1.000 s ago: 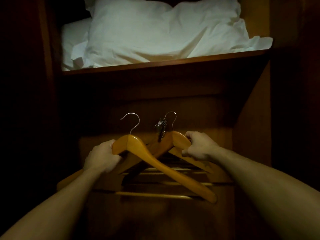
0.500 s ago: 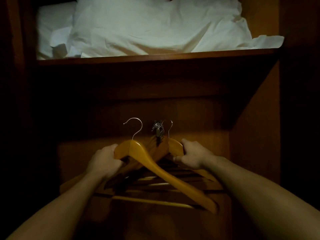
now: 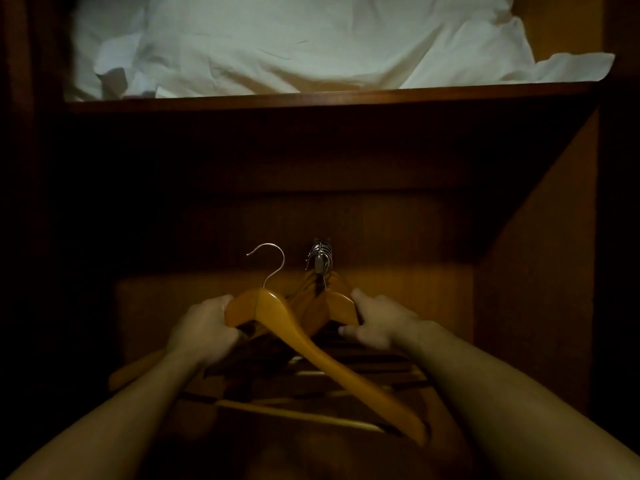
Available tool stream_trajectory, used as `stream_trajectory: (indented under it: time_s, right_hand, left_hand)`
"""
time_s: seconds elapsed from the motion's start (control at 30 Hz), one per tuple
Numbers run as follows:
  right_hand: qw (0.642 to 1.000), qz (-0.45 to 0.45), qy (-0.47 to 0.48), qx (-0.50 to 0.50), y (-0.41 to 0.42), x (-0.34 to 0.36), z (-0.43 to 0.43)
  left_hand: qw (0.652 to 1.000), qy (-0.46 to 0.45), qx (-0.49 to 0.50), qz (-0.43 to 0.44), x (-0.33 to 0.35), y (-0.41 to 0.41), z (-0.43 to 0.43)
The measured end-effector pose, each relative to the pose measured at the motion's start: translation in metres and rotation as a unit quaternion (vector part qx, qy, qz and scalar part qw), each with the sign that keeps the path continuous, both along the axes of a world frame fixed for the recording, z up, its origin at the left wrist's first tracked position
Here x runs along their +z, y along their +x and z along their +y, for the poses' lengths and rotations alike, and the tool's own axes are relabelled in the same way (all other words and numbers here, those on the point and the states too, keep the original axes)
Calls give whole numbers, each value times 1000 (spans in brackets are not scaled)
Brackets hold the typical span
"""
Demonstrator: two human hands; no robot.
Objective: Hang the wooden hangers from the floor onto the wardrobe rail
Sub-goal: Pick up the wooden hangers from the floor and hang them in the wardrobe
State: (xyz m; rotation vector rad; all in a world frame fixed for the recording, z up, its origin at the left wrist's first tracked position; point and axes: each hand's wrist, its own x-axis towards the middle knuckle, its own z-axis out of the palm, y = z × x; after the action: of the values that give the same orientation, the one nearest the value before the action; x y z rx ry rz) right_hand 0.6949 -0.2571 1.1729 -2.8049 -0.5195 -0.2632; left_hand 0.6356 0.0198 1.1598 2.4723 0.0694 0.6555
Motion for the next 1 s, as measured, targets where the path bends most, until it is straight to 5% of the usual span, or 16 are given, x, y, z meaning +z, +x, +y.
stream_trajectory:
  time_s: [0.3, 0.53, 0.7, 0.9, 1.0]
  right_hand:
    - [971, -118, -196, -75, 5, 2, 2]
    - [982, -148, -102, -50, -1, 1, 1]
    - [979, -185, 84, 24, -19, 0, -9]
    - [988, -141, -55, 40, -31, 3, -29]
    - [990, -136, -25, 29, -25, 0, -33]
  left_hand:
    - [1000, 17, -5, 14, 0, -4, -14]
    - [998, 32, -44, 34, -10, 2, -40]
    - [996, 48, -65, 22, -19, 13, -56]
    - [997, 14, -78, -19, -13, 27, -83]
    - [996, 9, -84, -37, -10, 33, -89]
